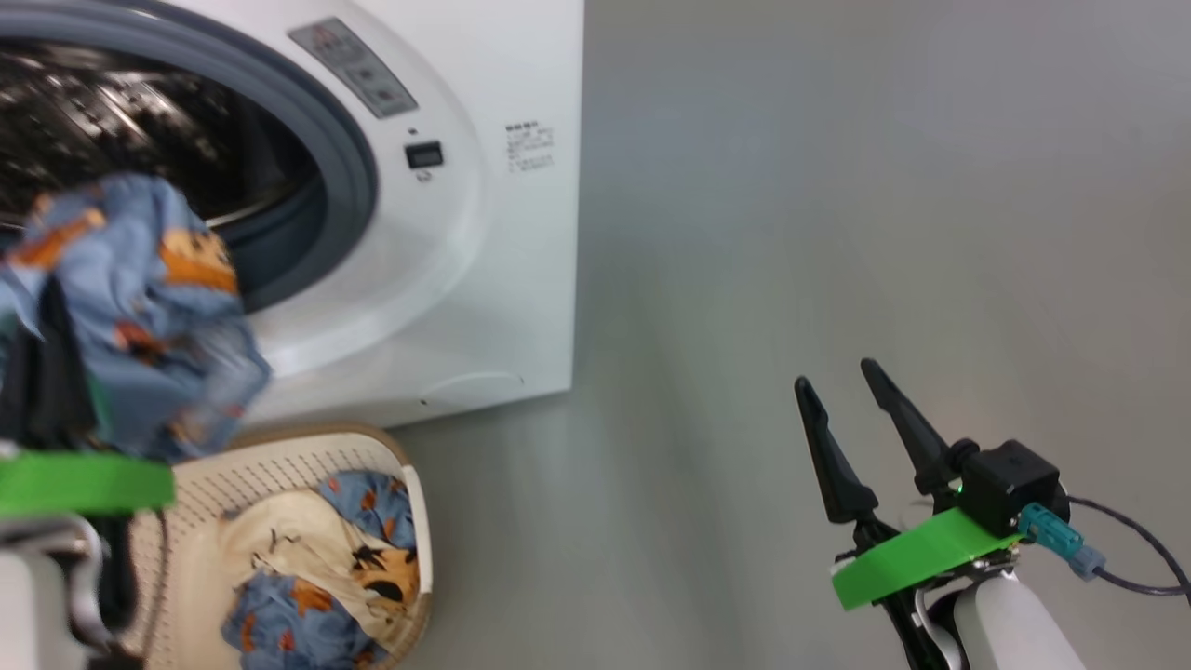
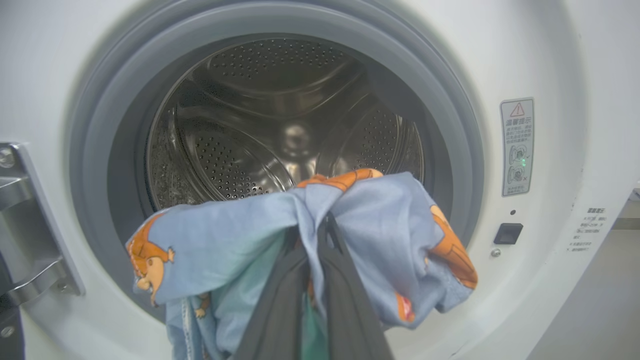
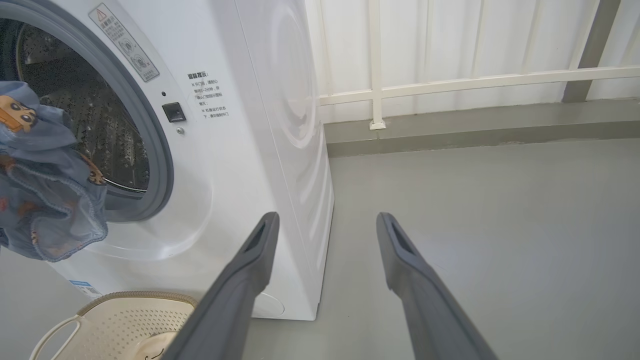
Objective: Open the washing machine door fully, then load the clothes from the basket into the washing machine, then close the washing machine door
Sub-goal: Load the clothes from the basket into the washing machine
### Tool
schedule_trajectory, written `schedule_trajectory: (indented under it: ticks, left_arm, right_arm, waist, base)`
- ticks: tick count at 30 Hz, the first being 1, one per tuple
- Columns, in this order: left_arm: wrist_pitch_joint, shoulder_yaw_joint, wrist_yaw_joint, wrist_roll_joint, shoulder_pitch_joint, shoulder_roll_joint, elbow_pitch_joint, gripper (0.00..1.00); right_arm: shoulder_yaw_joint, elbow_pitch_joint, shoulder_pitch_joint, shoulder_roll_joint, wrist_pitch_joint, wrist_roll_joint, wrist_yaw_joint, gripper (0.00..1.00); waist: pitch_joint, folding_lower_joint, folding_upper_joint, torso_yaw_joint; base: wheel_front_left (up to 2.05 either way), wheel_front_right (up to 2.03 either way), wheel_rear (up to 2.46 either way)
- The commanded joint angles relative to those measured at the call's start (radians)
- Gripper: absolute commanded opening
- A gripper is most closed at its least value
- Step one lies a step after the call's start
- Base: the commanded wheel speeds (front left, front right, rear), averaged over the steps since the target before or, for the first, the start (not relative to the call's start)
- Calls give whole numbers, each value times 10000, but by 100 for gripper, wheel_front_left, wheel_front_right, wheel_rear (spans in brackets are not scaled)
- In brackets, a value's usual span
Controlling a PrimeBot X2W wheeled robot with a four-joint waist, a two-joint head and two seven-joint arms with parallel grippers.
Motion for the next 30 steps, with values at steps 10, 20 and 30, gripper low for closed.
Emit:
schedule_trajectory:
  ticks: [10,20,30]
  left_arm:
    - [-63,318,-14,-257,-2824,1505,926,0]
    - [-63,-251,-15,-231,-4826,2022,1560,0]
    - [-63,-295,-15,128,-5901,2343,2052,0]
  right_arm:
    - [395,-561,-753,45,-48,242,27,100]
    - [593,-687,-1170,45,-48,467,27,100]
    - [753,-722,-1372,45,-48,662,27,100]
  waist:
    - [2110,-1,0,-797]
    - [3173,-1,0,-927]
    - [3928,-1,0,-916]
  base:
    - [0,0,0]
    - [0,0,0]
    - [0,0,0]
